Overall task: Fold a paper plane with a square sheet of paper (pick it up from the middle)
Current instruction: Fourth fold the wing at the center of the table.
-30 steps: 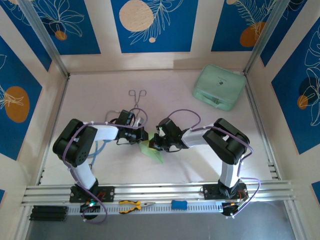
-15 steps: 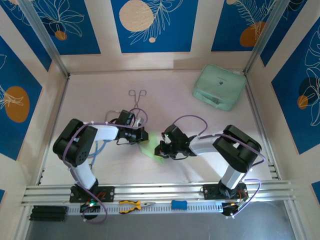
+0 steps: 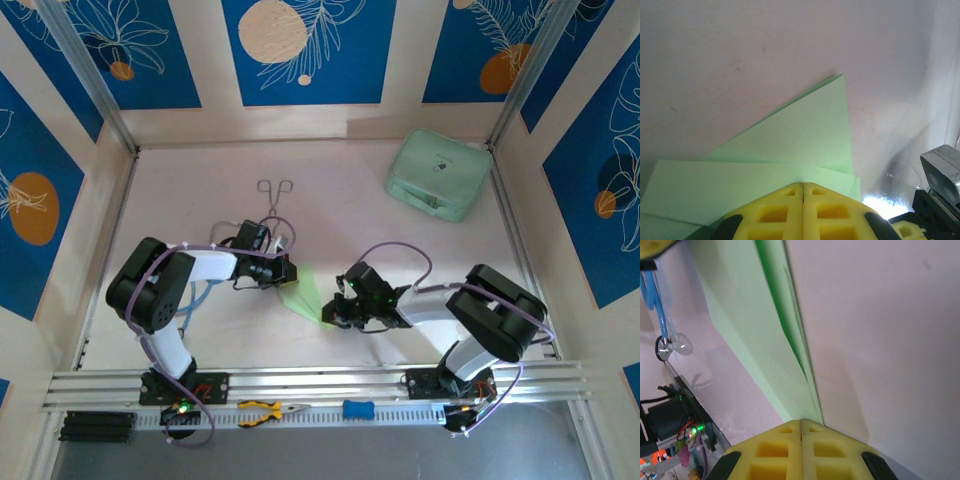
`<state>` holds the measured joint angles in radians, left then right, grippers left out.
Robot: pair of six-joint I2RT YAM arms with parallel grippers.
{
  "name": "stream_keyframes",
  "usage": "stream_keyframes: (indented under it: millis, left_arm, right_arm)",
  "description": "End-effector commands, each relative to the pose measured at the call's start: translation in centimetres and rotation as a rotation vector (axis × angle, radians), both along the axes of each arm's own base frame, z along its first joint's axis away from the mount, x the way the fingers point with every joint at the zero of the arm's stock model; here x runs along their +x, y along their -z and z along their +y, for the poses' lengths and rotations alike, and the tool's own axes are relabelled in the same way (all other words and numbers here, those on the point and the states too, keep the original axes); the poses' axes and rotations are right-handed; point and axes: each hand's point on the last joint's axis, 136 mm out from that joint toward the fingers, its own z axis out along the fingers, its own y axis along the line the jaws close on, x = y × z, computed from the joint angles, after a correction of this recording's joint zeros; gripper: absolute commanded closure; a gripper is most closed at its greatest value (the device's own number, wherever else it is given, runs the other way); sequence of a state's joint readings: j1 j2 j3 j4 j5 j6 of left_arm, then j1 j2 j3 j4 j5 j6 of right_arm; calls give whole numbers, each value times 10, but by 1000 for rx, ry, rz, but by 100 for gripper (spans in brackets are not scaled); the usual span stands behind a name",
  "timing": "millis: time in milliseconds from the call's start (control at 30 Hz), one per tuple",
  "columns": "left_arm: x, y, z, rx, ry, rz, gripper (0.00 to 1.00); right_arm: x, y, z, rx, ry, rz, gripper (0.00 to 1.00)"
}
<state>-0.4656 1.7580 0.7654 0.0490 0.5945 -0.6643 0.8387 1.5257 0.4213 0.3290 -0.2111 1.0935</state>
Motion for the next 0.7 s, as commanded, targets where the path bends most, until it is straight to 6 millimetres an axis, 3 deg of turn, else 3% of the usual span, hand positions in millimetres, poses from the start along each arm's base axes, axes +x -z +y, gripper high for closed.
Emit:
stream_keyframes:
  millis: [0, 300, 533, 667]
  left_arm:
    - [-7, 30, 22, 105, -48, 62, 94]
    - [-7, 29, 22, 101, -55, 63, 94]
    - [-8, 26, 20, 81, -65, 77, 94]
    - [-9, 23, 19, 67, -78, 92, 94]
  right_arm:
    - [-34, 27, -32, -116, -10, 116, 98]
    - [-47, 28, -55, -163, 4, 118, 98]
    - [-29, -8, -41, -104, 32, 33, 95]
    - [-17, -18, -34, -72, 92, 26, 90]
